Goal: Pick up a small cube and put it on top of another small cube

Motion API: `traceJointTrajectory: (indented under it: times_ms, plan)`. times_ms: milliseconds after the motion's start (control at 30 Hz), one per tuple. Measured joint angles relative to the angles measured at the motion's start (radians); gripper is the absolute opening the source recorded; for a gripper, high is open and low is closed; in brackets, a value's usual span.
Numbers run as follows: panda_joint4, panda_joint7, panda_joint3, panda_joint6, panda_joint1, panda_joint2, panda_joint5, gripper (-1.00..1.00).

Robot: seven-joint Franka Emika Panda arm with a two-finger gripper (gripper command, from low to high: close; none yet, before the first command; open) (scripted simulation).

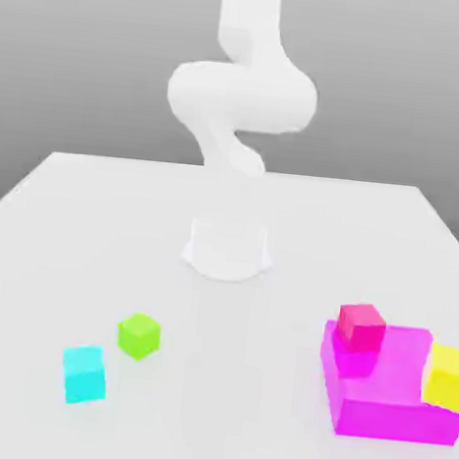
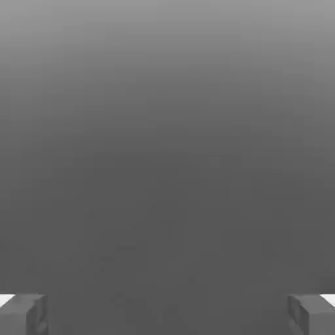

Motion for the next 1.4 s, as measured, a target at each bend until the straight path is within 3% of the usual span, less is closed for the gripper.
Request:
traceJointTrajectory:
  times_ms: [400,700,933,967,1200,1400]
  plan:
    - [-0.190,0.307,-0.061,0.240,-0.141,0.445,0.092,0.00]
    - [-0.333,0.614,-0.123,0.422,-0.254,0.765,0.047,0.00]
    - [-0.318,0.611,-0.067,0.615,-0.309,1.016,0.110,0.00]
    - [-0.315,0.605,-0.056,0.631,-0.318,1.036,0.117,-1.00]
    - [-0.315,0.610,-0.057,0.630,-0.318,1.033,0.111,-1.00]
    - [-0.355,0.674,-0.103,0.475,-0.291,0.838,0.026,-1.00]
